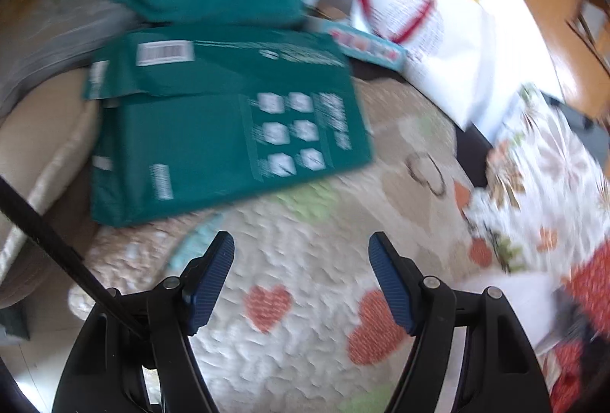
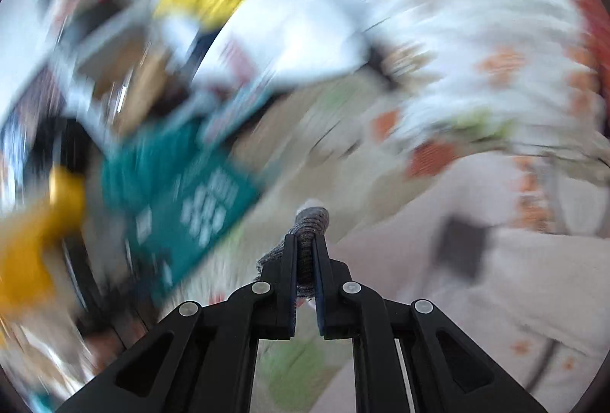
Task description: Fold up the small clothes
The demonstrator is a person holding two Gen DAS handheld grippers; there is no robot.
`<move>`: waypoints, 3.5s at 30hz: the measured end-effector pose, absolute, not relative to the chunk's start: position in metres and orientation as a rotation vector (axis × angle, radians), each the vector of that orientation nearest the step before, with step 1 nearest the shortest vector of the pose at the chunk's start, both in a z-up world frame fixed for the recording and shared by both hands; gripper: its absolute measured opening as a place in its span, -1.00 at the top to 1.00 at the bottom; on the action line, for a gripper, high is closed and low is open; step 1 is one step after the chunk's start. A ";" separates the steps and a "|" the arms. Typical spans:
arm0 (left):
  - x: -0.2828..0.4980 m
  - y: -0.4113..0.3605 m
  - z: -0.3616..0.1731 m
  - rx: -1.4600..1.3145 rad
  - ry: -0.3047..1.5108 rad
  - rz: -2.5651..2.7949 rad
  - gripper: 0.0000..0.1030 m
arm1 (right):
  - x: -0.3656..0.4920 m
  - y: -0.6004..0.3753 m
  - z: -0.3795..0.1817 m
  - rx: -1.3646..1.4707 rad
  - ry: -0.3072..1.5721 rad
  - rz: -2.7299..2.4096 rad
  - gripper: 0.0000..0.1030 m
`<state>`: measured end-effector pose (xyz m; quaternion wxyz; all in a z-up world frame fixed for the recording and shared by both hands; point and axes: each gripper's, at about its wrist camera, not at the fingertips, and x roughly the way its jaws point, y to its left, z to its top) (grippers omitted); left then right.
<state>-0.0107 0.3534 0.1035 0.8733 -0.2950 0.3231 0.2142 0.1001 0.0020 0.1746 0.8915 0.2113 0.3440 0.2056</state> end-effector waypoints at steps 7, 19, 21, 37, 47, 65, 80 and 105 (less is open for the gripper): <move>0.020 0.288 0.099 -0.485 0.771 0.274 -0.43 | 0.081 -0.191 0.128 0.587 0.742 -0.054 0.84; 0.055 0.197 0.080 -0.309 0.912 0.090 -0.43 | 0.046 -0.300 0.050 0.607 0.870 -0.367 0.71; 0.057 0.187 0.075 -0.291 0.938 0.057 -0.43 | 0.030 -0.299 0.062 0.561 0.855 -0.366 0.47; 0.025 0.160 0.018 -0.349 1.145 -0.270 -0.34 | -0.124 -0.241 -0.011 0.893 0.922 -0.079 0.21; -0.025 0.184 0.003 -0.617 1.170 -0.436 0.00 | -0.180 -0.207 -0.030 1.064 0.853 0.087 0.21; -0.078 0.162 -0.010 -0.657 1.172 -0.477 0.03 | -0.207 -0.150 -0.031 1.018 0.883 0.211 0.21; -0.080 0.149 -0.003 -0.549 1.183 -0.392 -0.01 | -0.236 -0.176 -0.021 0.923 0.814 -0.057 0.15; -0.170 0.172 0.022 -0.410 1.184 -0.311 0.83 | -0.278 -0.170 -0.005 0.805 0.995 0.061 0.81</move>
